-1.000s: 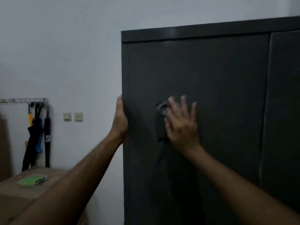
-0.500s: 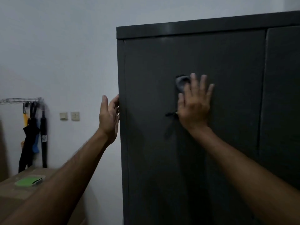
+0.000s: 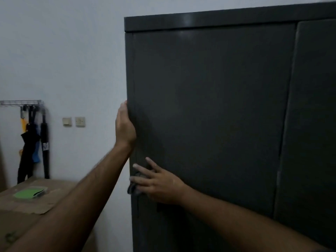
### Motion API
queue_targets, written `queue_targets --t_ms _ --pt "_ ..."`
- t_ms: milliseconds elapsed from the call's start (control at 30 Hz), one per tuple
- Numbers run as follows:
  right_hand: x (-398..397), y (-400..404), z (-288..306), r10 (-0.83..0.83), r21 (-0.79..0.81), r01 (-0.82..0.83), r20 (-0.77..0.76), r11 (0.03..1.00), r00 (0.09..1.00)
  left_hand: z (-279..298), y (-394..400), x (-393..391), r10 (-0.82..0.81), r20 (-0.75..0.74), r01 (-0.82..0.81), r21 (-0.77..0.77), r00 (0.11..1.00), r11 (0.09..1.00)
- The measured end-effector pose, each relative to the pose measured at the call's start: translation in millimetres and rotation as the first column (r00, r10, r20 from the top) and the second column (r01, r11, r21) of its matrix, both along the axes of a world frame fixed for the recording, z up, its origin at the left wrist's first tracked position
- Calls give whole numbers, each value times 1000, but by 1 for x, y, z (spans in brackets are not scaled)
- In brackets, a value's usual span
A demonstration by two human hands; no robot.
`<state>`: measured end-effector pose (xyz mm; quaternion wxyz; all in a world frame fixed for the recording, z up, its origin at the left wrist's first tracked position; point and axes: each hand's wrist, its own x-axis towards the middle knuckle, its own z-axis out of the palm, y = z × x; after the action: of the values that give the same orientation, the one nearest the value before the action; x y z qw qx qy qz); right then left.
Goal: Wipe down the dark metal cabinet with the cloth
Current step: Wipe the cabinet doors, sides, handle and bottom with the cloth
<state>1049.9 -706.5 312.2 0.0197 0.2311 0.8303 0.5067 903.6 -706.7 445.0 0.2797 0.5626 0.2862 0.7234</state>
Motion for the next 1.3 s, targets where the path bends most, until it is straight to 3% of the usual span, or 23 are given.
queue_targets --t_ms 67,133,233,333,400,467,533,567,600,667,733,767,800,900,933,967,1033,1167,1233,1267,1300 --pt "36 -11 2 53 -35 -51 72 998 996 -7 -2 23 190 -29 -190 4 981 982" --pt "80 -24 20 138 -14 -138 25 990 990 -15 -5 46 378 -82 -379 -9 922 925" --pt "154 -46 62 158 104 -145 -129 984 979 -26 -1 60 532 -166 -531 58 830 846" --pt "229 -67 108 120 344 26 -397 939 910 -31 12 57 575 -176 -568 94 799 818" --pt "273 -79 132 117 440 241 -644 865 756 -32 18 58 593 -180 -585 103 785 805" --pt "287 -85 143 140 394 454 -856 799 497 -32 20 59 608 -178 -598 111 774 794" --pt "265 -78 131 204 324 548 -941 772 270 -30 21 61 614 -168 -605 111 771 789" --pt "251 -73 116 232 316 553 -948 771 218 -30 21 61 614 -165 -605 108 772 789" --pt "240 -69 92 235 325 529 -944 784 232 -31 22 61 613 -167 -604 106 772 790" --pt "235 -71 35 115 289 454 -921 843 372 -32 21 60 613 -184 -603 112 769 790" --pt "253 -87 2 -5 267 468 -864 842 503 -34 22 57 608 -208 -593 136 766 794" --pt "264 -92 6 -24 259 498 -870 828 493 -35 22 55 607 -221 -589 146 763 795" --pt "273 -95 22 -10 244 538 -905 807 425 -37 22 53 607 -232 -588 154 760 794" --pt "282 -94 119 162 172 582 -984 795 70 -39 24 53 618 -238 -597 163 749 786" --pt "283 -93 149 195 172 585 -981 792 24 -39 25 55 625 -242 -606 158 742 780" --pt "283 -90 165 208 182 587 -978 789 23 -39 26 57 631 -246 -614 152 736 775" --pt "280 -86 154 192 223 576 -975 787 116 -40 28 60 640 -261 -625 148 723 766" --pt "274 -99 25 18 208 534 -941 820 338 -43 31 61 654 -297 -641 154 696 752" --pt "288 -110 -1 -53 203 543 -907 815 419 -45 30 60 662 -307 -646 168 683 744" --pt "295 -110 8 -42 205 558 -916 804 398 -45 30 59 668 -312 -651 174 676 739" --pt "298 -109 29 -10 175 575 -952 799 305 -46 29 58 668 -321 -649 180 671 739"
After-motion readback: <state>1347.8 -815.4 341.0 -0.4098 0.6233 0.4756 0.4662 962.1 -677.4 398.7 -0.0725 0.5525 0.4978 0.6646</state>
